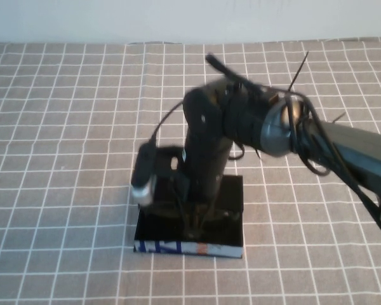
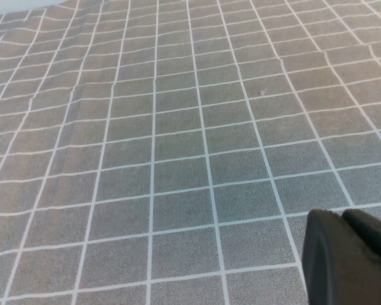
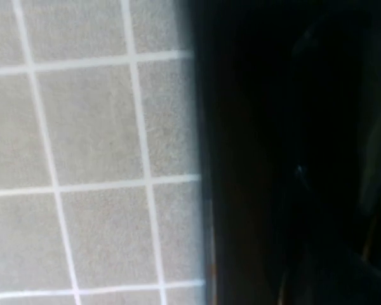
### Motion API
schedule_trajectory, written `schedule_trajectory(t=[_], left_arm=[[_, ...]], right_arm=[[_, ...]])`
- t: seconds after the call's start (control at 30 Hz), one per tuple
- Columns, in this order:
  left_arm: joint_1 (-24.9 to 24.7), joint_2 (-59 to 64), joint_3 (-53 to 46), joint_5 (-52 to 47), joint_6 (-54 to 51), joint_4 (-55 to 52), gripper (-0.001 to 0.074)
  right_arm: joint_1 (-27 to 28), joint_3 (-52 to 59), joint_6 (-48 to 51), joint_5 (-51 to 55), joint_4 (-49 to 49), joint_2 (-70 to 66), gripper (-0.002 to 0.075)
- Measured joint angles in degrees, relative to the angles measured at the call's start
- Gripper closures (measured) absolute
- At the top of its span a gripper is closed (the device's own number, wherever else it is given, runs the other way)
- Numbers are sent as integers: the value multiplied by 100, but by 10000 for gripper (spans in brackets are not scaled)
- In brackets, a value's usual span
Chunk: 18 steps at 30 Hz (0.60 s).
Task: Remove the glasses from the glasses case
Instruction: Pick up the glasses from the glasses case
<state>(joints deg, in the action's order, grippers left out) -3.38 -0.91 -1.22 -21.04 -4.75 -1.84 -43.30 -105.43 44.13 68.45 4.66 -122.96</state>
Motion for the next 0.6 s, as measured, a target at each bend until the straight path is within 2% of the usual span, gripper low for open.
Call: schedule_trajectory(t=[0.2,0.37,0.6], left_arm=[[0,0,0,0,0,0,740],[0,0,0,0,0,0,739],[0,0,0,0,0,0,739]], right_arm=[[0,-734,-1159,135,-65,254,667],[71,-792,-2108,200,-65,687,667],[596,2,-3276,207,-65,1408,667]])
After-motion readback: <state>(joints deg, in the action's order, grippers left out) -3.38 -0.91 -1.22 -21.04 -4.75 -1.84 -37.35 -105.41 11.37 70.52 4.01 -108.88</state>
